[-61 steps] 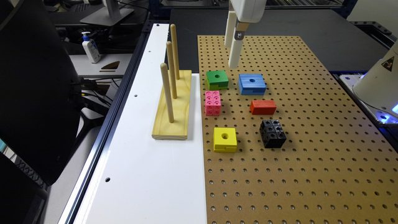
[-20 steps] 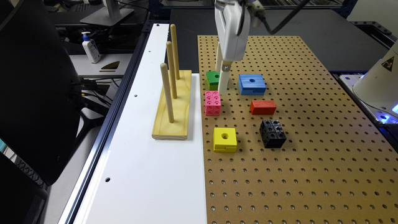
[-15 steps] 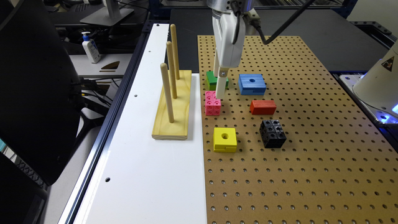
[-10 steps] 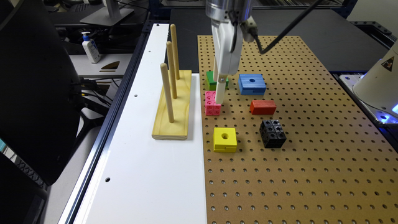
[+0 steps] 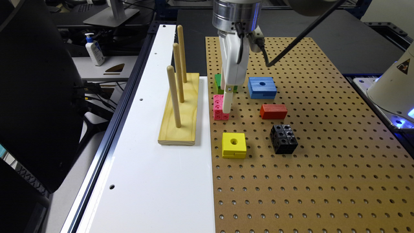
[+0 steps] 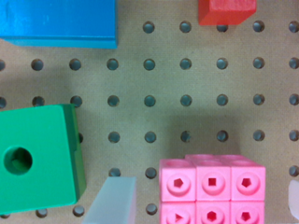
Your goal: Pick up pink block.
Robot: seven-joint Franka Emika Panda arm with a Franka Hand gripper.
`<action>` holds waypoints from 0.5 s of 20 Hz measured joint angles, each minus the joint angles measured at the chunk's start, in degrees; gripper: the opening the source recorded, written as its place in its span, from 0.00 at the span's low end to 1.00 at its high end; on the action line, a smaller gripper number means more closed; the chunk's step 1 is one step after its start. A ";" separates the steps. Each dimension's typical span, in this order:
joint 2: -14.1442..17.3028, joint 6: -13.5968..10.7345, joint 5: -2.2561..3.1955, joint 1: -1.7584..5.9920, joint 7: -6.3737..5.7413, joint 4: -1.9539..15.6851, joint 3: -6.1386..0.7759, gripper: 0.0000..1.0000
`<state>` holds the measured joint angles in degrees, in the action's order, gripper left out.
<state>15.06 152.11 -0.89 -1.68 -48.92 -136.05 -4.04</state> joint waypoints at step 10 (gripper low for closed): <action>0.72 0.56 0.00 -0.03 -0.06 0.73 -0.16 1.00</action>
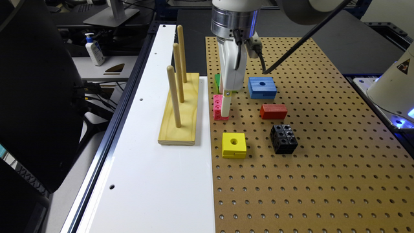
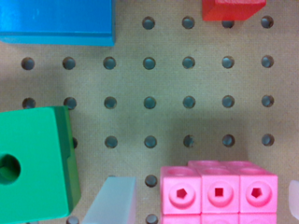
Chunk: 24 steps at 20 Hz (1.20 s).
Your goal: Pick up pink block.
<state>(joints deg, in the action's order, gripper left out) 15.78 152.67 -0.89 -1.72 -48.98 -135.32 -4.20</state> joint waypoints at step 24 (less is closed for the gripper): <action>6.04 3.19 0.00 0.05 -0.03 2.57 -0.08 0.00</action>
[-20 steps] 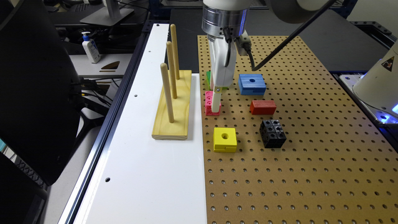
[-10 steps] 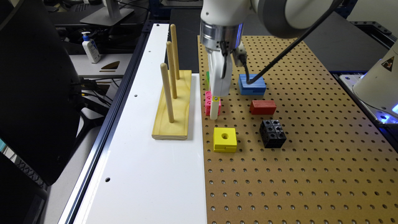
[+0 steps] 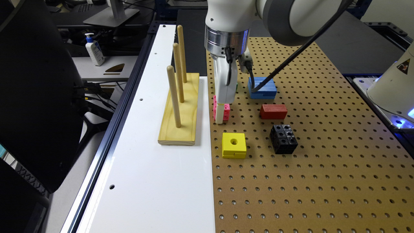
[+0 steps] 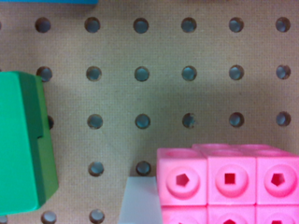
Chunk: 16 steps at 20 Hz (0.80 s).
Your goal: Pick up pink block.
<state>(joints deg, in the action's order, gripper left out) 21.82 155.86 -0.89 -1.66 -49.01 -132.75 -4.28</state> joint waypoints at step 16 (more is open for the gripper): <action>-6.08 -5.79 0.00 0.02 0.00 -0.33 0.09 0.00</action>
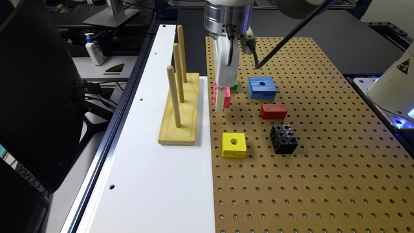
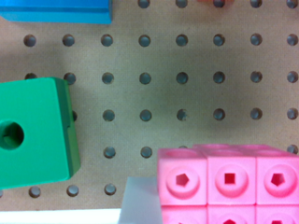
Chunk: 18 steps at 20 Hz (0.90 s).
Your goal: Pick up pink block.
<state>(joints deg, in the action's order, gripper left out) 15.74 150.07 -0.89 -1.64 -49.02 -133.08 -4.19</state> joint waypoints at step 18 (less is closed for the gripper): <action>-11.28 -10.45 0.00 0.00 -0.08 -0.05 -0.01 0.00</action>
<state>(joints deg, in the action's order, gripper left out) 4.46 139.62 -0.89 -1.65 -49.10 -133.13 -4.19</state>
